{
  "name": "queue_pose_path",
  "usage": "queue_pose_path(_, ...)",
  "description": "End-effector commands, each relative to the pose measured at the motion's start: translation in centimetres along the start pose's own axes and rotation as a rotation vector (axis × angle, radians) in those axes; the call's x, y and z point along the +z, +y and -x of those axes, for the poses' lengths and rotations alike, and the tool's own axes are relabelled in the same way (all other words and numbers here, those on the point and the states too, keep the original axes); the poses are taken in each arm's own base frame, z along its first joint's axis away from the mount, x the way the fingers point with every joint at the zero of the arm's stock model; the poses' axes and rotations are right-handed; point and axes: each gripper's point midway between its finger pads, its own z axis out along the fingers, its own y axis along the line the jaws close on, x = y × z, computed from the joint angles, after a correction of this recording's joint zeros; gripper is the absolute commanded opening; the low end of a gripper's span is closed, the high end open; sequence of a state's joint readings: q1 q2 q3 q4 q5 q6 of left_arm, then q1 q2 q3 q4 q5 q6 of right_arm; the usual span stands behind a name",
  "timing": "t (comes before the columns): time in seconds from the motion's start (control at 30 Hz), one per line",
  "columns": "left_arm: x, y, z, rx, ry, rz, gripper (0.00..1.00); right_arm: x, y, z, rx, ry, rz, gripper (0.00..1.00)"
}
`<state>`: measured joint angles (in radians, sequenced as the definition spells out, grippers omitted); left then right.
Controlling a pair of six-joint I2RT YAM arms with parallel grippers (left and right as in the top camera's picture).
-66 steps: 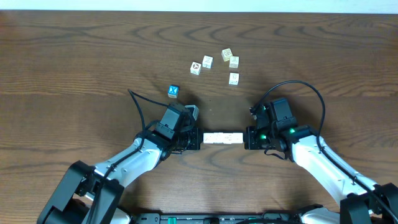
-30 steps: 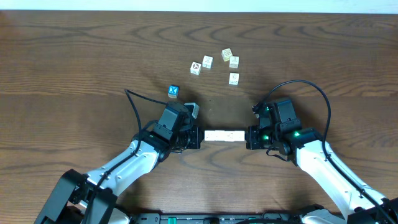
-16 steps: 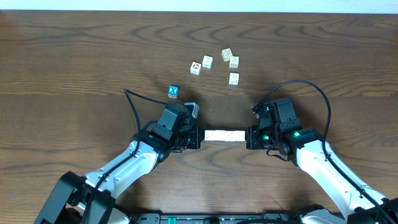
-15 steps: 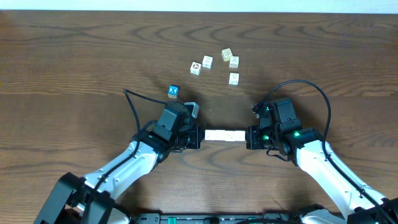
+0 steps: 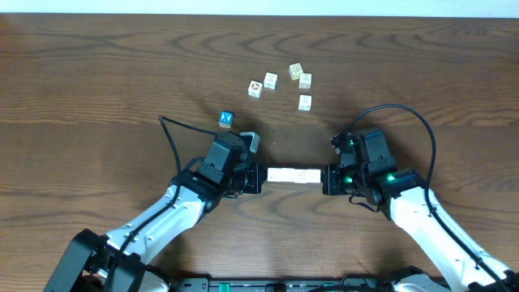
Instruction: Lift 4 blocks
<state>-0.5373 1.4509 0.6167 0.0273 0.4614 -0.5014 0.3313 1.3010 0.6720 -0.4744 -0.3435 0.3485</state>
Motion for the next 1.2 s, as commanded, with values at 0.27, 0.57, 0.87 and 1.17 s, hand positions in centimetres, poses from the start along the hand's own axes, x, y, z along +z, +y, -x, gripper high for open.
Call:
queue_pose_path(0.27,-0.4,-3.4,-0.4,0.019,0.036,-0.134,0.08,-0.8,4.8,-0.6,-0.067,0.042,0.198,0.01)
queue_pose_path(0.57,-0.4,-3.4,-0.3,0.019,0.034,-0.136,0.08,-0.8,4.9,-0.6,-0.067,0.042,0.198,0.01)
queue_pose_path(0.87,-1.3,-4.3,0.4,0.039,0.001,-0.156,0.08,-0.8,4.9,-0.5,-0.068,0.04,0.2,0.01)
queue_pose_path(1.17,-1.4,-4.4,0.5,0.041,-0.002,-0.159,0.08,-1.5,5.5,0.1,-0.079,0.021,0.215,0.01)
